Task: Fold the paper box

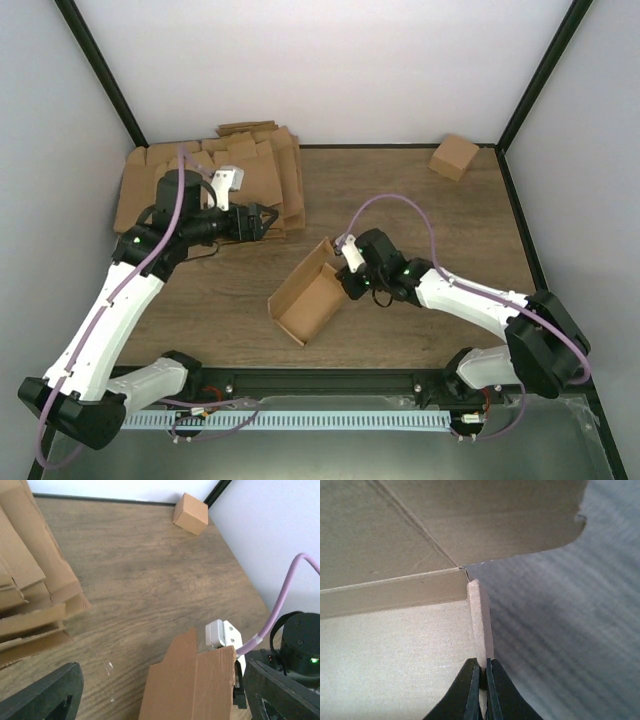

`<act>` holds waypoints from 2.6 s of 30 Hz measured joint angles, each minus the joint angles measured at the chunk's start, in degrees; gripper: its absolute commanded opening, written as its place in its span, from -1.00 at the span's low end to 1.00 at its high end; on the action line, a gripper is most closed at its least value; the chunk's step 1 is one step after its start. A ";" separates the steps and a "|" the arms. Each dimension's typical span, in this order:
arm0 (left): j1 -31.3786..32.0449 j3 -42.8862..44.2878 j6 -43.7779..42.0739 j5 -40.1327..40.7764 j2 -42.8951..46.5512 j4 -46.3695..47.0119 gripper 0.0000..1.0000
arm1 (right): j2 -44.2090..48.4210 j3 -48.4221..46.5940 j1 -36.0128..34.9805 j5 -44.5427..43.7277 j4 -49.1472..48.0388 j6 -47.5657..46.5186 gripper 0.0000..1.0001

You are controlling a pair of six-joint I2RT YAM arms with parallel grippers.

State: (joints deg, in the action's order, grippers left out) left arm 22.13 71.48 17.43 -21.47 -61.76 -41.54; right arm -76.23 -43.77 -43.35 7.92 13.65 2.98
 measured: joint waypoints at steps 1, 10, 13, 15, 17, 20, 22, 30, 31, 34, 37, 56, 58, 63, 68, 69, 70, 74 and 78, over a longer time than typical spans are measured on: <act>0.04 -0.24 -0.46 -0.20 -0.02 -0.46 0.89 | -0.04 0.83 0.00 1.18 -0.24 1.03 -0.99; 7.04 -5.46 -4.79 2.23 -3.43 -2.78 0.89 | -3.26 3.30 0.00 5.77 -3.63 6.12 -0.99; 9.03 -6.54 -5.40 3.26 -3.82 -2.78 0.89 | -4.31 3.61 -0.31 5.35 -4.66 6.56 -0.99; 9.73 -6.95 -5.75 3.30 -3.82 -2.69 0.84 | -5.16 3.63 -0.52 4.76 -5.20 6.75 -0.99; 10.54 -7.50 -6.10 3.06 -3.87 -2.51 0.76 | -6.19 3.63 -1.01 3.93 -5.64 6.91 -0.99; 12.48 -8.44 -7.04 1.79 -4.57 -1.97 0.75 | -7.54 3.63 -1.88 2.82 -6.03 6.97 -0.98; 14.71 -9.33 -7.41 1.46 -5.62 -1.49 0.75 | -8.28 3.61 -2.29 2.23 -6.21 6.97 -0.97; 17.00 -12.31 -7.41 2.75 -6.67 -1.14 0.75 | -8.63 3.63 -2.62 0.90 -6.64 7.02 -0.79; 17.11 -12.37 -7.41 3.08 -6.78 -1.05 0.75 | -8.63 3.61 -2.62 0.76 -6.67 7.02 -0.70; 17.35 -12.46 -7.37 3.65 -7.08 -0.81 0.74 | -8.63 3.63 -2.67 0.11 -6.67 6.99 -0.60; 17.35 -12.70 -7.21 4.13 -7.08 -0.59 0.74 | -8.63 3.67 -2.75 -0.33 -6.91 6.95 -0.50; 17.40 -12.72 -5.79 5.75 -5.90 -0.50 0.82 | 5.79 10.49 -2.86 -2.01 -13.05 8.28 0.11; 17.42 -12.72 -5.70 5.73 -5.84 -0.52 0.81 | 6.95 10.99 -2.86 -2.10 -13.46 8.22 0.13; 17.40 -12.70 -5.66 5.73 -5.84 -0.61 0.81 | 9.35 12.04 -2.89 -2.97 -14.69 8.20 0.20; 17.42 -12.02 -5.57 5.81 -5.55 -1.92 0.84 | 15.32 14.93 -2.86 -4.57 -17.22 8.46 0.98; 17.46 -11.69 -5.55 5.81 -5.44 -2.14 0.84 | 16.79 15.52 -2.86 -5.05 -17.84 8.46 0.99; 17.59 -11.45 -5.53 5.86 -5.29 -2.38 0.84 | 17.99 15.89 -2.89 -5.75 -18.14 8.94 1.00; 19.78 -10.34 -5.42 7.58 -5.46 -4.46 0.79 | 20.61 16.09 -2.49 -8.59 -18.93 11.54 1.00; 21.86 -9.73 -5.05 10.29 -6.36 -6.38 0.64 | 21.18 16.26 -2.10 -7.91 -19.76 11.65 0.86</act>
State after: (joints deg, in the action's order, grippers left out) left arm 43.99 61.76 12.38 -11.18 -68.12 -47.92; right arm -55.05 -27.51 -45.45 0.01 -6.11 14.63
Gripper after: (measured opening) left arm 0.866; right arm 0.989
